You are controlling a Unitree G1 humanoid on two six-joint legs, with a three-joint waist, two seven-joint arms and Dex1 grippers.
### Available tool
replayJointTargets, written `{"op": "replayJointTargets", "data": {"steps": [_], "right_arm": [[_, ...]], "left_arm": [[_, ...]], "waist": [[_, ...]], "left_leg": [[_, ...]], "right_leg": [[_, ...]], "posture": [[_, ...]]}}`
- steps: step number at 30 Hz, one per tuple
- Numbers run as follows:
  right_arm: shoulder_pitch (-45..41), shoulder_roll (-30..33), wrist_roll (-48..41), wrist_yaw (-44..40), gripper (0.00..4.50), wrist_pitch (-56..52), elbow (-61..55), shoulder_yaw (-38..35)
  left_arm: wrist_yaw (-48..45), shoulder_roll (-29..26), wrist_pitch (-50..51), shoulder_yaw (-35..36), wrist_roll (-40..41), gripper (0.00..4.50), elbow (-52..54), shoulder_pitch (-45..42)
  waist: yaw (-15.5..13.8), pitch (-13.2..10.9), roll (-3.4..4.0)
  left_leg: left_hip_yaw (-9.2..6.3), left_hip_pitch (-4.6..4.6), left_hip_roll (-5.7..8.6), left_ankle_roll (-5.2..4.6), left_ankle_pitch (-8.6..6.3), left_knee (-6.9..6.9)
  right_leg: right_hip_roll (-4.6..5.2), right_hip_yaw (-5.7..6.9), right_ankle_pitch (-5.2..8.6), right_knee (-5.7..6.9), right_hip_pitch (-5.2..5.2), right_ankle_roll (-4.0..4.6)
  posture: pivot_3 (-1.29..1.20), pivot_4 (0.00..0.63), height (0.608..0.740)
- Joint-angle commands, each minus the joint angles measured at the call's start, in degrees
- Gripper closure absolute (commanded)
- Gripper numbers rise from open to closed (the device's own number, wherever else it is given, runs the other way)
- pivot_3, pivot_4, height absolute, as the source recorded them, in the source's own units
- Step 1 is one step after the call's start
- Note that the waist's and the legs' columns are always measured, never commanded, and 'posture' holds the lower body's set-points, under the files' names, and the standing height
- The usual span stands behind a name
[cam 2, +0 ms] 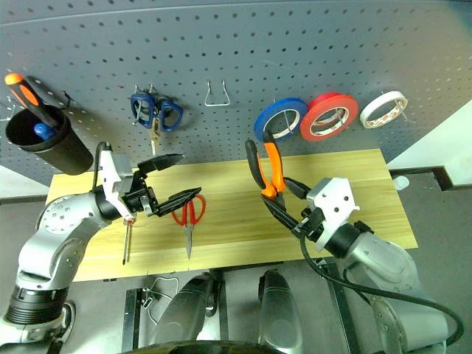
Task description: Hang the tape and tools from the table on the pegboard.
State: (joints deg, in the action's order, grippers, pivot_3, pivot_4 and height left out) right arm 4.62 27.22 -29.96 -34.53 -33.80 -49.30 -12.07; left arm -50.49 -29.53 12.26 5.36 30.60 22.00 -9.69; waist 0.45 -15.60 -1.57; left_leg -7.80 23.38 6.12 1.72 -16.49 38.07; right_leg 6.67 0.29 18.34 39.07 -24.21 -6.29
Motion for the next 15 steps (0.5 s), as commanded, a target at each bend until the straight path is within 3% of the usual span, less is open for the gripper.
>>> {"op": "replayJointTargets", "data": {"steps": [1, 7, 15], "right_arm": [[-3.36, 1.62, -3.99, -0.57, 2.42, 2.31, -2.79, -2.07], [-10.95, 4.4, -6.25, -0.74, 2.42, 3.14, 0.67, -2.69], [-32.5, 0.46, -5.59, 5.78, 2.42, 5.07, 10.54, 0.61]], "left_arm": [[0.2, 0.86, -3.5, 2.21, 0.97, 0.0, 0.83, 0.42], [3.5, 2.29, -5.79, 7.09, 2.11, 0.0, 1.73, 4.57], [9.12, 5.7, -8.21, 9.12, 1.18, 0.0, 1.34, 6.31]], "waist": [[-0.01, 0.73, 0.02], [-0.07, 2.38, 0.14], [-1.57, 2.99, 0.08]], "left_leg": [[0.0, -0.04, -0.01, 0.02, 0.01, 0.01], [-0.01, -0.09, -0.06, 0.04, 0.05, 0.01], [-0.01, -0.09, -0.07, 0.09, 0.27, 0.06]], "right_leg": [[-0.02, 0.0, -0.03, 0.0, 0.05, 0.01], [-0.11, -0.06, -0.11, 0.01, 0.07, 0.03], [-0.16, -0.08, -0.37, 0.01, 0.09, 0.09]], "posture": [[0.04, 0.146, 0.725], [0.08, 0.13, 0.725], [0.1, 0.131, 0.725]]}}
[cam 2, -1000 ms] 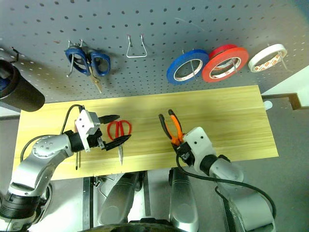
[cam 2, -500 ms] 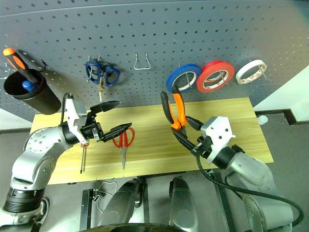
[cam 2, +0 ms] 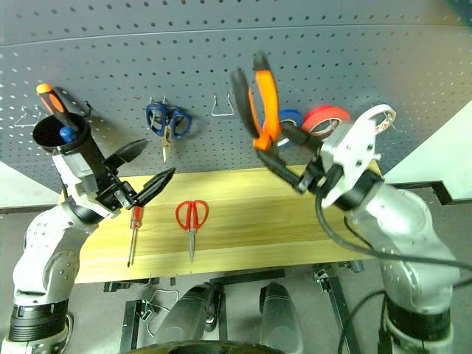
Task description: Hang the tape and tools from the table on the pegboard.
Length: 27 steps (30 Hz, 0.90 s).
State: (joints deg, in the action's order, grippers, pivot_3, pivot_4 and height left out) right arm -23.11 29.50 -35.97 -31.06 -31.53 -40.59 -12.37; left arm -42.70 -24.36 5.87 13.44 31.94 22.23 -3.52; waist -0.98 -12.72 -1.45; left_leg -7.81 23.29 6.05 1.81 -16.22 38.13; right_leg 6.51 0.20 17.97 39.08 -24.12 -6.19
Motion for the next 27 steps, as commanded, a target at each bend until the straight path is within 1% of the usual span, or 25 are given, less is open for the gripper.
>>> {"op": "replayJointTargets", "data": {"steps": [1, 4, 7, 10, 14, 22, 27], "right_arm": [[-7.14, -2.84, 1.16, 3.34, 2.42, 3.27, 3.19, 1.8], [-14.37, -6.61, 5.31, 6.85, 2.42, 5.86, 8.24, 5.16], [-19.15, -11.09, 8.73, 9.71, 2.42, 8.45, 12.91, 8.06], [-20.23, -15.03, 13.39, 10.68, 2.42, 12.35, 18.11, 12.37], [-21.16, -20.37, 16.94, 11.59, 2.42, 16.37, 24.61, 16.37], [-22.5, -27.32, 21.02, 12.54, 2.42, 21.07, 33.27, 19.37], [-23.75, -30.13, 22.59, 12.13, 2.42, 23.04, 37.89, 20.21]], "left_arm": [[1.58, 0.71, -2.09, 0.84, -0.33, 0.0, 1.02, 0.31], [2.56, 1.24, -2.5, 0.24, -0.9, 0.0, 1.29, 0.71], [3.51, 1.79, -2.95, -0.31, -1.36, 0.0, 1.67, 0.95], [4.4, 2.57, -3.41, -1.07, -1.8, 0.0, 1.93, 0.94], [4.84, 2.82, -3.35, -1.92, -2.0, 0.0, 2.99, 2.65], [6.34, 2.31, -2.25, -2.63, -1.08, 0.0, 6.24, 4.23], [6.97, 1.99, -1.84, -2.24, -0.65, 0.0, 7.69, 5.84]], "waist": [[-0.28, 0.16, -0.03], [-0.41, 0.21, -0.03], [-0.4, 0.23, -0.02], [-0.05, 0.24, -0.04], [0.48, 0.23, -0.01], [0.56, 0.18, 0.06], [0.72, 0.1, 0.19]], "left_leg": [[-0.01, 0.0, 0.0, 0.0, 0.0, 0.0], [0.01, 0.0, 0.02, -0.03, 0.02, 0.02], [0.03, 0.01, 0.0, 0.0, 0.09, 0.01], [0.02, 0.02, -0.01, 0.0, 0.09, 0.01], [0.02, 0.04, 0.01, -0.03, 0.11, 0.02], [0.02, 0.04, -0.01, 0.0, 0.13, 0.0], [0.01, 0.04, -0.03, 0.0, 0.13, -0.01]], "right_leg": [[0.0, 0.0, 0.0, 0.0, 0.01, 0.0], [0.01, -0.01, -0.03, 0.0, 0.0, 0.0], [-0.01, -0.03, -0.07, 0.03, -0.08, 0.03], [-0.01, -0.03, -0.08, 0.06, -0.1, 0.04], [0.0, -0.04, -0.09, 0.06, -0.13, 0.04], [-0.01, -0.06, -0.1, 0.13, -0.19, 0.07], [-0.03, -0.06, -0.1, 0.14, -0.19, 0.08]], "posture": [[0.1, 0.131, 0.725], [0.1, 0.14, 0.725], [0.1, 0.151, 0.725], [0.1, 0.161, 0.725], [0.1, 0.184, 0.725], [0.11, 0.22, 0.725], [0.11, 0.234, 0.725]]}}
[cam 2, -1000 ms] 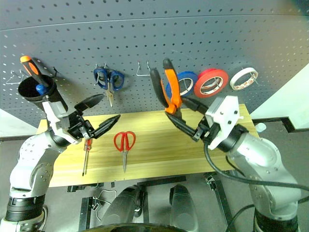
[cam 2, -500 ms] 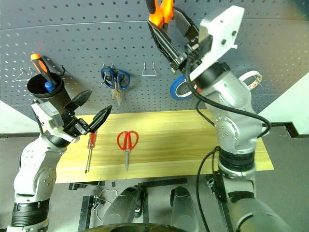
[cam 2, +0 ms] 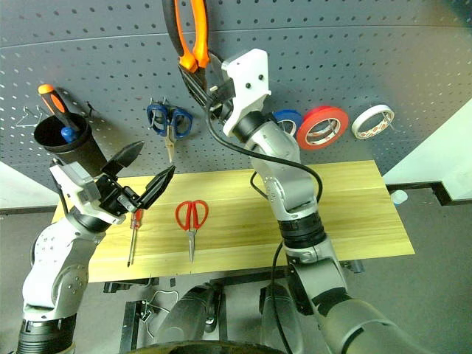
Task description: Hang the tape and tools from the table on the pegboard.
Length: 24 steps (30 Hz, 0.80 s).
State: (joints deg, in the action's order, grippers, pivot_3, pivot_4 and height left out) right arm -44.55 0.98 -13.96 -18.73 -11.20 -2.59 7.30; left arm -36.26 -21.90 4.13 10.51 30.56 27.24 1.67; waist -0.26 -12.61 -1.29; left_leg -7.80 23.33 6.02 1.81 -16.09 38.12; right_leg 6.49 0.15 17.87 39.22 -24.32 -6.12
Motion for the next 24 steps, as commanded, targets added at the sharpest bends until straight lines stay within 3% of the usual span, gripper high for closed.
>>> {"op": "replayJointTargets", "data": {"steps": [1, 8, 24], "right_arm": [[-2.55, -2.11, 0.74, -0.26, 2.42, 3.01, 0.44, 0.69], [-3.38, -4.86, 1.66, -0.73, 2.42, 5.4, 3.62, 0.98], [-4.63, -4.93, 6.79, 3.89, 2.42, 11.23, 10.34, -1.26]], "left_arm": [[0.7, -0.5, 0.01, 0.71, 0.77, 0.0, 2.97, 0.84], [1.76, -0.57, 0.66, 0.75, 1.02, 0.0, 5.01, 2.17], [2.51, -1.52, 1.67, 1.2, 1.97, 0.0, 6.7, 3.4]], "waist": [[-0.01, -0.02, 0.03], [0.0, -0.11, 0.16], [0.03, -0.36, 0.37]], "left_leg": [[0.0, 0.0, 0.0, 0.0, 0.0, 0.0], [-0.01, 0.0, 0.0, 0.0, 0.0, -0.01], [-0.02, 0.0, 0.0, -0.01, 0.0, -0.08]], "right_leg": [[0.0, 0.0, 0.0, 0.0, 0.0, 0.0], [0.01, -0.01, 0.0, 0.0, -0.01, 0.0], [0.01, -0.06, 0.0, -0.03, -0.02, 0.02]], "posture": [[0.11, 0.234, 0.725], [0.13, 0.247, 0.725], [0.13, 0.271, 0.725]]}}
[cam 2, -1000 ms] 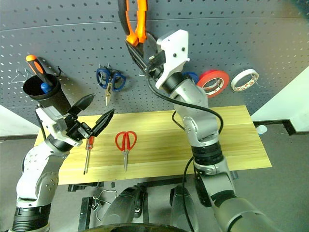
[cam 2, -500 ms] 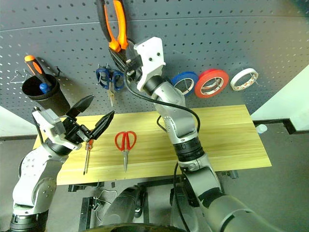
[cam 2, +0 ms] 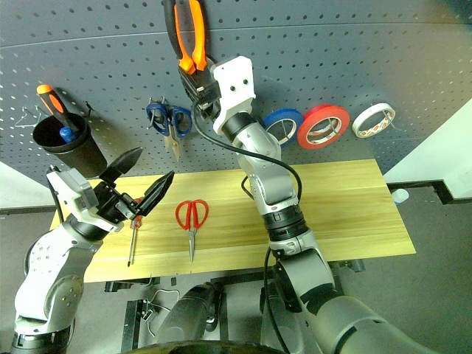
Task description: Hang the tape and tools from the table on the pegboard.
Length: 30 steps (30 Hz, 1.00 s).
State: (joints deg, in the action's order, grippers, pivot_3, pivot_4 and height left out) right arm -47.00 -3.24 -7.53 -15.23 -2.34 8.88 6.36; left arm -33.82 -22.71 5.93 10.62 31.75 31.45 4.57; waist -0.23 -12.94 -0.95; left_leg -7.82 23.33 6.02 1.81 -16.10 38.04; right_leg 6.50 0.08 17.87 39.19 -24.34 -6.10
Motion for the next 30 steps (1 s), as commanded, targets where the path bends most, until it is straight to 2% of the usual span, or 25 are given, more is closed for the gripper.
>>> {"op": "replayJointTargets", "data": {"steps": [1, 22, 30], "right_arm": [[-2.22, -0.71, 0.28, 0.4, 2.42, 2.41, -1.05, -0.45], [-0.28, 2.45, 0.96, 0.75, 2.42, 4.32, 3.21, -2.15], [0.77, 5.76, 0.56, 1.16, 2.42, 1.77, -1.39, -3.21]], "left_arm": [[0.04, -0.78, -0.12, 1.08, 0.84, 0.0, 2.52, 0.59], [0.42, -2.56, 1.53, 1.75, 2.5, 0.0, 4.25, 1.6], [0.11, -2.4, 1.73, 1.31, 2.08, 0.0, 3.25, 0.59]], "waist": [[-0.01, -0.07, 0.07], [-0.15, -1.52, 0.17], [-0.54, -1.58, 0.17]], "left_leg": [[0.0, 0.0, 0.0, 0.0, 0.0, 0.0], [-0.02, 0.0, 0.0, -0.01, 0.01, -0.03], [-0.11, 0.0, 0.0, -0.09, 0.05, -0.04]], "right_leg": [[0.0, 0.0, 0.0, 0.0, 0.0, 0.0], [0.02, -0.01, 0.0, -0.02, 0.01, 0.01], [0.02, 0.04, -0.09, -0.02, 0.03, 0.13]], "posture": [[0.13, 0.271, 0.725], [0.14, 0.302, 0.725], [0.13, 0.295, 0.725]]}}
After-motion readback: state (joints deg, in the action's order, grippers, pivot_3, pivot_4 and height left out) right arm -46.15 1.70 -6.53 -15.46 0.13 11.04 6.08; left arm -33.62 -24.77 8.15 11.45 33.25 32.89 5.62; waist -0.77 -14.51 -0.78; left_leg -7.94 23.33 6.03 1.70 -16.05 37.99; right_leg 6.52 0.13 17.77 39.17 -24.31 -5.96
